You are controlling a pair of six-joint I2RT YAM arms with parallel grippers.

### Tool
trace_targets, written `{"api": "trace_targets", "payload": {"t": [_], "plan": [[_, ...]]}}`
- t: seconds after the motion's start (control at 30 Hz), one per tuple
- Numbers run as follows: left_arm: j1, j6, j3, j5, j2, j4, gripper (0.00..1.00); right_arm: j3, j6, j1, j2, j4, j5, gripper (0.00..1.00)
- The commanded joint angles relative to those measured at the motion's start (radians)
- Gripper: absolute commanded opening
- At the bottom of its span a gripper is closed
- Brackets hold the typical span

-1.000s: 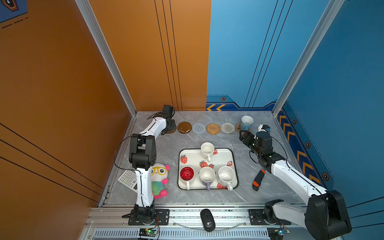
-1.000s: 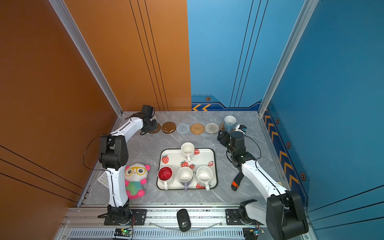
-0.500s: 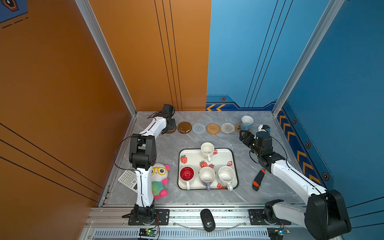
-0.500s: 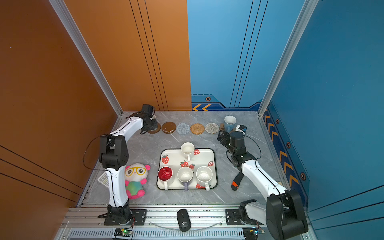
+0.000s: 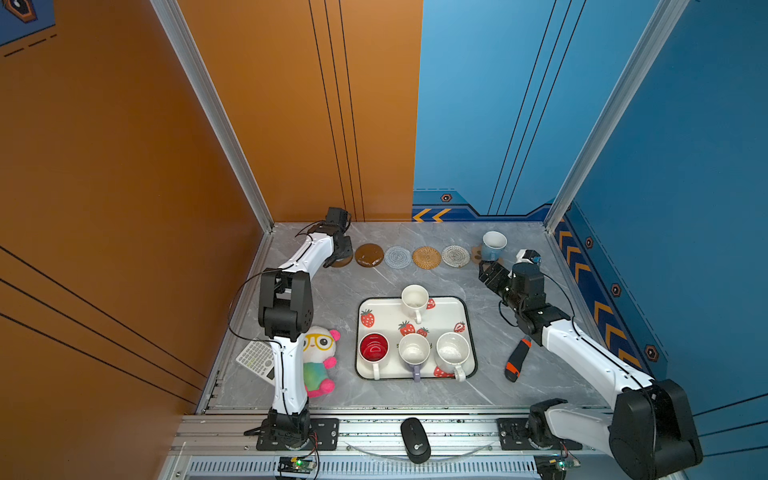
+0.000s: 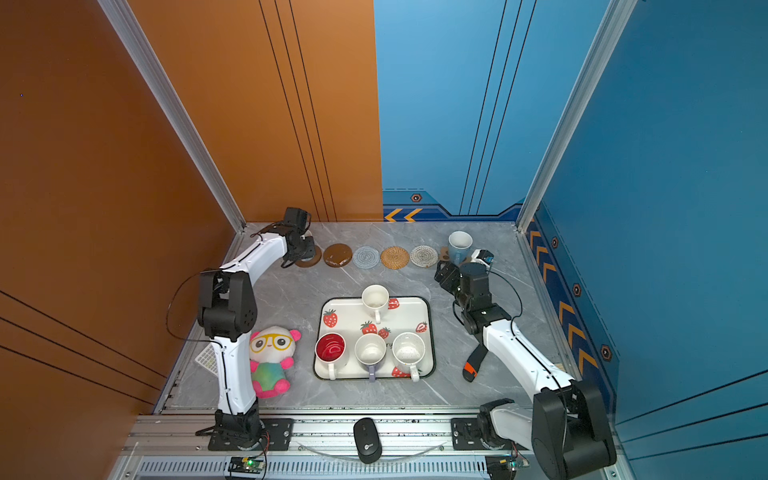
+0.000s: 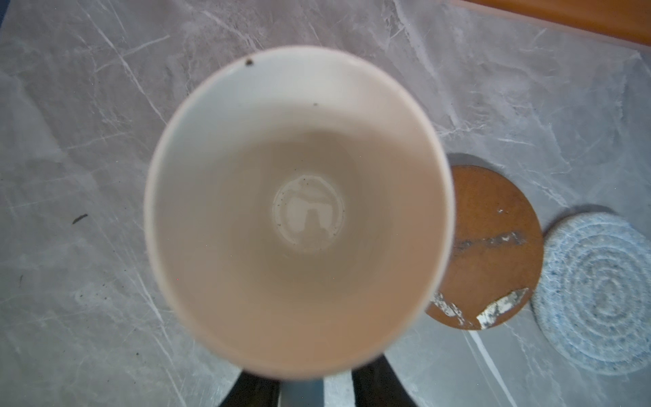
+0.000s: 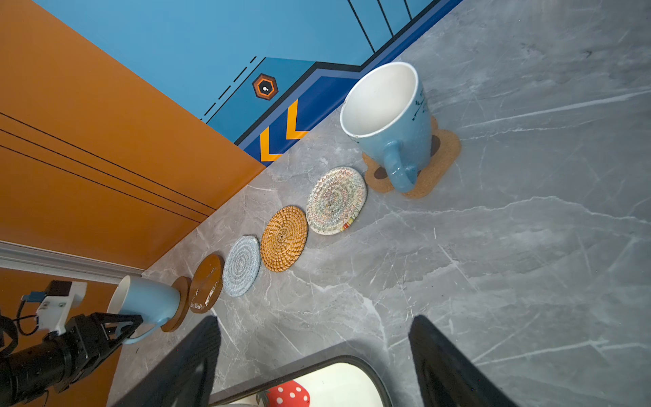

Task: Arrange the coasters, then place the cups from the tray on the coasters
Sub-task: 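Lower the held mug onto the brown wooden coaster with the left gripper, then open the left gripper and raise it away from the placed mug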

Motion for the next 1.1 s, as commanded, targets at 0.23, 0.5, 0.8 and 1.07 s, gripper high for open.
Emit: {"api": "trace_targets", "payload": {"t": [0.23, 0.5, 0.8, 1.07], "plan": [[-0.091, 0.045, -0.099, -0.11, -0.239, 0.014, 0.39, 0.019, 0.009, 0.007, -0.043, -0.015, -0.02, 0.83], [-0.188, 0.036, -0.267, -0.116, -0.435, 0.127, 0.4, 0.032, 0.008, 0.041, -0.075, -0.044, 0.003, 0.83], [-0.38, -0.012, -0.497, -0.187, -0.666, 0.282, 0.47, 0.135, -0.034, 0.14, -0.032, -0.114, 0.015, 0.83], [-0.469, -0.063, -0.707, -0.229, -0.802, 0.373, 0.52, 0.308, -0.165, 0.236, -0.01, -0.3, 0.008, 0.83]]}}
